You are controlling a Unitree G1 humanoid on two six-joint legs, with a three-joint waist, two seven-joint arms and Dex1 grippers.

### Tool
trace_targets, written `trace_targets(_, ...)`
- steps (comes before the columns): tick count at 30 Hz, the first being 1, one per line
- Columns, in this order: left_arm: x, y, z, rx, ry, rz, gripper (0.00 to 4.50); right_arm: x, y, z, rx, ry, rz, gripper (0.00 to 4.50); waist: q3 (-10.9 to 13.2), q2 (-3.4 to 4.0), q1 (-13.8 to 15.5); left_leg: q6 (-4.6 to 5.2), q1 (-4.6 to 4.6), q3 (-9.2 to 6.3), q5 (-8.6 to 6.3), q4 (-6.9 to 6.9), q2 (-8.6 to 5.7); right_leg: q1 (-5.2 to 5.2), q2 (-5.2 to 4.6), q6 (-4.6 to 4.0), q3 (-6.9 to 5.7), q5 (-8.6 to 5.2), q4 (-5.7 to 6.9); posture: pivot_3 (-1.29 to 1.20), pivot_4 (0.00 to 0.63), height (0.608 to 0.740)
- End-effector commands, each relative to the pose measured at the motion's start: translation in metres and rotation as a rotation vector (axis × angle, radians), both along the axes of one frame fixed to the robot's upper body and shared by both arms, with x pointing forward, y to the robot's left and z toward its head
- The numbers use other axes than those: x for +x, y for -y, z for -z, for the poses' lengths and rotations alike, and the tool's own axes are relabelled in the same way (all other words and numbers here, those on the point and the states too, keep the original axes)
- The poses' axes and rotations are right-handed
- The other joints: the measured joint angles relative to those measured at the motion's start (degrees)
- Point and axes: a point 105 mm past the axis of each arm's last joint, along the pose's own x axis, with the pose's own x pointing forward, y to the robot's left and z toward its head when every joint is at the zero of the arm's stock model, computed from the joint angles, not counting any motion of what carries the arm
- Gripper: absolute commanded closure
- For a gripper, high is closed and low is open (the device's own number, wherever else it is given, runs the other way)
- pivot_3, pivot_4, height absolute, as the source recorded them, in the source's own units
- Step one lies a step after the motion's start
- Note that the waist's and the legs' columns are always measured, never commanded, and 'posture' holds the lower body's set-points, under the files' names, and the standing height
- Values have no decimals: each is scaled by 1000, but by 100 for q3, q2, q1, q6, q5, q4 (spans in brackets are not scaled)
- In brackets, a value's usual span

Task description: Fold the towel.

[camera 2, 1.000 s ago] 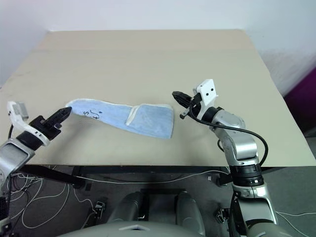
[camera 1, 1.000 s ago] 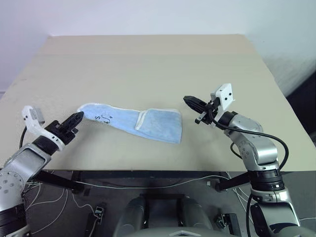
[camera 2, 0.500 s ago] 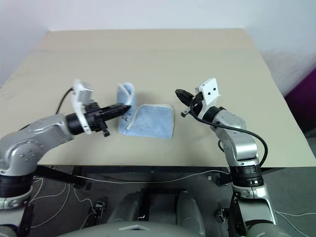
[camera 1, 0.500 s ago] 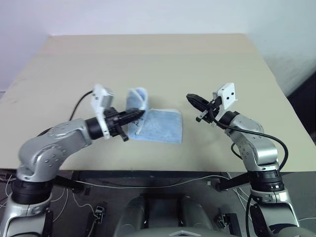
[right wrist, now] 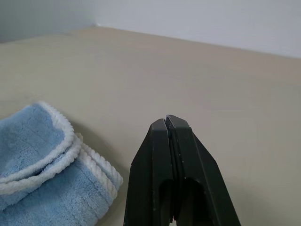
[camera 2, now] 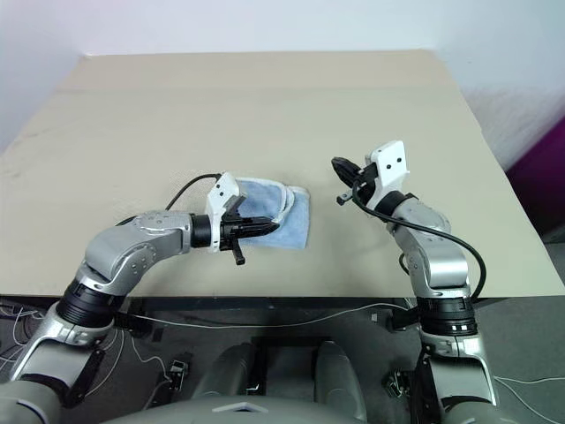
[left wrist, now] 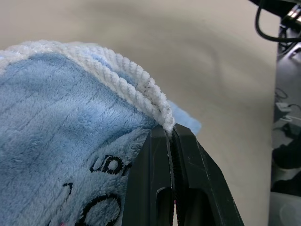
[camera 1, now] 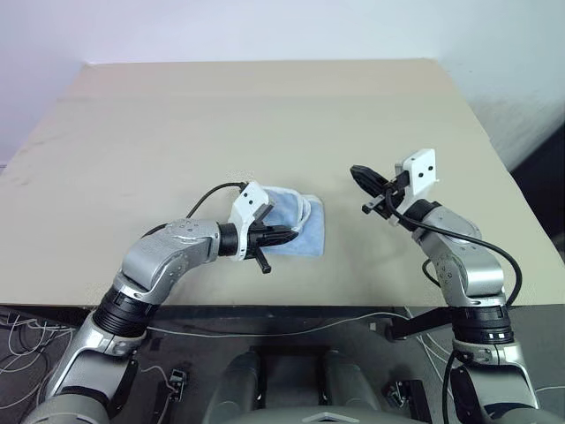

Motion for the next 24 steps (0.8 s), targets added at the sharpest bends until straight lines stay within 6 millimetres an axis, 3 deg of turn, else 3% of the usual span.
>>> trace_targets(1, 1, 0, -21, -87, 31, 11, 4488, -4, 2, -17, -3, 79, 8, 4500, 0, 0, 0, 0, 0, 0, 0, 1, 0, 0, 0, 0, 0, 0, 0, 0, 150, 740)
trace_targets(11, -15, -5, -28, -157, 10, 57, 1218, -2, 0, -19, -10, 81, 1, 4500, 0, 0, -2, 0, 0, 0, 0, 3, 1, 0, 0, 1, 0, 0, 3, 0, 150, 740)
trace_targets(15, 3, -22, -47, -252, 42, -62, 19, -5, -7, -22, -5, 85, -31, 4500, 0, 0, 3, 0, 0, 0, 0, 10, 1, 1, 1, 1, 0, 0, 9, 0, 150, 740)
trace_targets(19, 36, -53, -64, -288, 114, -279, 197, -12, -21, -21, 10, 60, -118, 4500, 0, -1, 4, 0, 0, -2, 0, 18, 2, 0, 2, 2, -1, 0, 18, 0, 150, 740)
trace_targets(21, 40, -59, -64, -248, 162, -298, 677, -15, -31, -19, 9, 43, -168, 4500, 0, -1, -7, 0, 1, -1, 0, 19, 1, 0, 3, 3, -1, -1, 19, 0, 150, 740)
trace_targets(24, 46, -64, -47, -154, 187, -315, 1691, -14, -46, -14, 6, 8, -231, 4500, 0, -1, -3, -1, 1, 0, 0, 19, 1, -2, 4, 4, -1, -1, 23, 0, 150, 740)
